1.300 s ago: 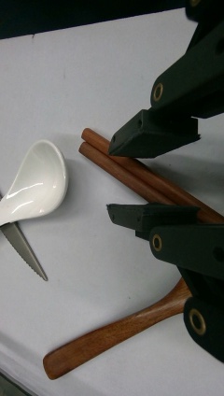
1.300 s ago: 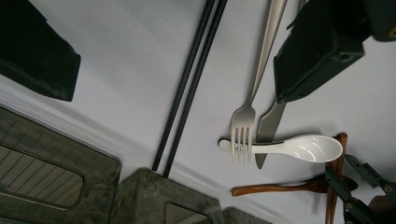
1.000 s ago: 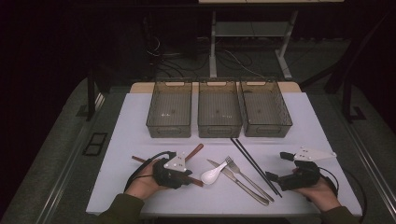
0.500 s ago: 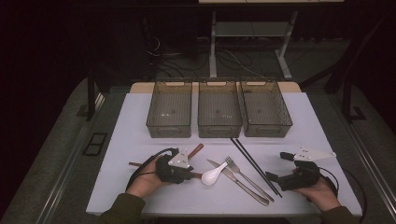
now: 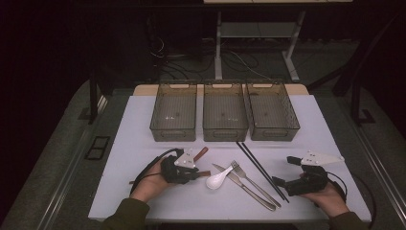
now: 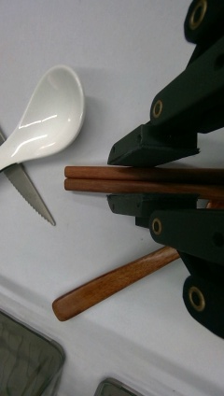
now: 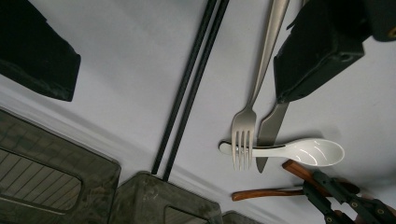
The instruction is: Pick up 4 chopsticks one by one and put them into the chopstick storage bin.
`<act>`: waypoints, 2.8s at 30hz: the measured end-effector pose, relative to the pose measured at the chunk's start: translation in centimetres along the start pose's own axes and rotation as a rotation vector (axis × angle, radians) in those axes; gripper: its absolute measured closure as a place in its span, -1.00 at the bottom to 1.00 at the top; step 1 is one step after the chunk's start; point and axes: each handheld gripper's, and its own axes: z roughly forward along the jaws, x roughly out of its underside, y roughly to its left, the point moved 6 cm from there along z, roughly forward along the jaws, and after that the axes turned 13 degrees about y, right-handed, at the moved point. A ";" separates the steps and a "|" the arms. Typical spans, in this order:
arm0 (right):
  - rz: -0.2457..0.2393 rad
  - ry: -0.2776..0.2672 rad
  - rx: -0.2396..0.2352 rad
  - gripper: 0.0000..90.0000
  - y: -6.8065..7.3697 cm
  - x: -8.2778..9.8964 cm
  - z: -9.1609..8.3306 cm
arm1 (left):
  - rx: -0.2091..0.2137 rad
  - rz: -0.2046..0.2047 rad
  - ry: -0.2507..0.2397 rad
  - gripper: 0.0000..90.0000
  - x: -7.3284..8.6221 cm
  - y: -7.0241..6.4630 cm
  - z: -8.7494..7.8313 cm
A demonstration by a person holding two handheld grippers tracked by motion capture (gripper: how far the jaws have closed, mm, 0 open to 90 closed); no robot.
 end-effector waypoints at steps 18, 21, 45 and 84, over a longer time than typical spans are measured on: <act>0.000 -0.003 -0.001 -0.98 0.0 0.0 -0.1 | 0.017 -0.035 -0.043 0.44 -0.9 0.8 -0.2; 0.000 -0.003 -0.001 -0.98 0.0 0.0 -0.1 | 0.023 -0.060 -0.078 0.35 -0.8 0.9 -1.0; -0.003 -0.001 -0.002 -0.98 0.1 0.1 -0.1 | 0.037 -0.222 -0.108 0.73 5.1 1.6 -4.7; -0.008 0.001 -0.003 -0.98 0.1 0.1 -0.1 | 0.038 -0.212 -0.080 0.78 5.2 1.7 -3.8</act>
